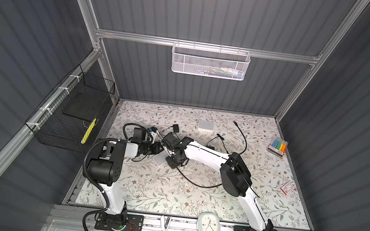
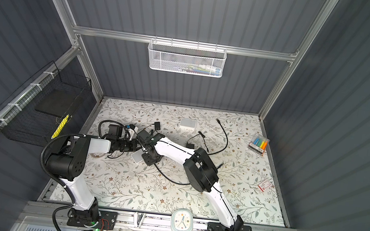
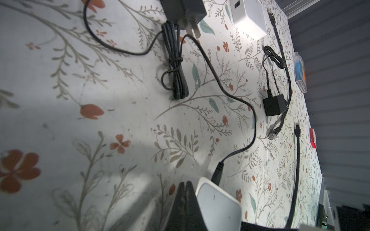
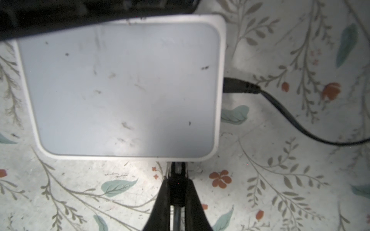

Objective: Insert the plug into the switch port

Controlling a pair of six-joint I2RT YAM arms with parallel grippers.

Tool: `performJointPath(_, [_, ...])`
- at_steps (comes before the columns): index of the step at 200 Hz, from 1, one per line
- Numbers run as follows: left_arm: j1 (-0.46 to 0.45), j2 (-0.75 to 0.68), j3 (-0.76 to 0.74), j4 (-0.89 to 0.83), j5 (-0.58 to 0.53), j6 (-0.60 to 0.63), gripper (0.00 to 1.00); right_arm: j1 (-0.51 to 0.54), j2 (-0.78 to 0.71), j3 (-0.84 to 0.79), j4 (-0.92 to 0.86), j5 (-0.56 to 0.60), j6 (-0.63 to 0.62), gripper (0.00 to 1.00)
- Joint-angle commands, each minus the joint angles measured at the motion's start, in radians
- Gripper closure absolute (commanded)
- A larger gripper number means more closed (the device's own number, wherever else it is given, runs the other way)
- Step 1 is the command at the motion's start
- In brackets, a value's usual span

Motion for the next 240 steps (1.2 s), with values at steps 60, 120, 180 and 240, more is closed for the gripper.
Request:
performJointPath(60, [-0.083,0.050,-0.065,-0.097,0.097,-0.052,1.00,-0.018,0.016,0.078,0.213,0.039,0.022,1.00])
performJointPath(120, [-0.037,0.015,-0.091,-0.096,0.053,-0.077,1.00,-0.022,-0.020,-0.018,0.229,0.056,0.035,1.00])
performJointPath(180, [-0.011,-0.021,-0.077,-0.114,-0.032,-0.103,0.96,-0.024,-0.114,-0.181,0.255,0.067,0.037,0.72])
performJointPath(240, [0.002,-0.132,0.000,-0.195,-0.169,-0.068,0.82,-0.039,-0.236,-0.297,0.228,0.007,-0.001,0.57])
